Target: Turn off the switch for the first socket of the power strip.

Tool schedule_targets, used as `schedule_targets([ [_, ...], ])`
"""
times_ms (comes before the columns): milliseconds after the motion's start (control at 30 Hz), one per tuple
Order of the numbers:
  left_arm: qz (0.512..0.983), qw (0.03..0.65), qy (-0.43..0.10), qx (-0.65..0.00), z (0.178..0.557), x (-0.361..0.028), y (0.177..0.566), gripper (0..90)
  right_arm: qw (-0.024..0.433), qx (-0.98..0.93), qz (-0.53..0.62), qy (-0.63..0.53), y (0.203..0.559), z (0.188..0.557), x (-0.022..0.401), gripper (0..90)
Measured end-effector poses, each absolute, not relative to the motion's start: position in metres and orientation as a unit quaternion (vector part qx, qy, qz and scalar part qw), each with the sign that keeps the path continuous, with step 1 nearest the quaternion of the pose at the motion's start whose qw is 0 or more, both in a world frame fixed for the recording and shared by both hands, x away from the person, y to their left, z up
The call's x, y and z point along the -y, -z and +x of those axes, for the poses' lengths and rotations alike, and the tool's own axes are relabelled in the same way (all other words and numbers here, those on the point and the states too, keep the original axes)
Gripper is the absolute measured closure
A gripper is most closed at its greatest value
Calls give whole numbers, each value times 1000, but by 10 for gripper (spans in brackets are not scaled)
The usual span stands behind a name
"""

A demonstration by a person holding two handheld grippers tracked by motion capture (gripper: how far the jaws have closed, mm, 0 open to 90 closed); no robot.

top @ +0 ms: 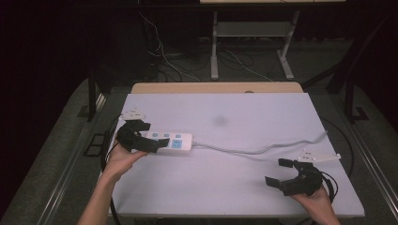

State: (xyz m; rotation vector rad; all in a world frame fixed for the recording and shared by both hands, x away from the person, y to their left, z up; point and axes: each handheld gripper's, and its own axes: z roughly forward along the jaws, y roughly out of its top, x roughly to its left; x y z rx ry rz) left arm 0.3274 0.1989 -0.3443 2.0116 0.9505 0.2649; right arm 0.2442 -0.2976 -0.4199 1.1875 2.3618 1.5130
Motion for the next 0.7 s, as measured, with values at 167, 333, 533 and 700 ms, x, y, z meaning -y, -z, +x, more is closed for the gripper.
schedule_targets([
  [167,801,447,-107,-382,315,-201,352,0,47,-775,389,-495,420,245,297,3],
  [333,794,460,-108,-382,304,-202,360,0,46,-776,390,-494,421,245,297,3],
  [533,789,473,-106,-378,293,-199,367,0,45,-777,390,-493,421,245,297,3],
  [700,790,473,-106,-375,287,-196,373,0,45,-776,390,-493,421,245,297,3],
])
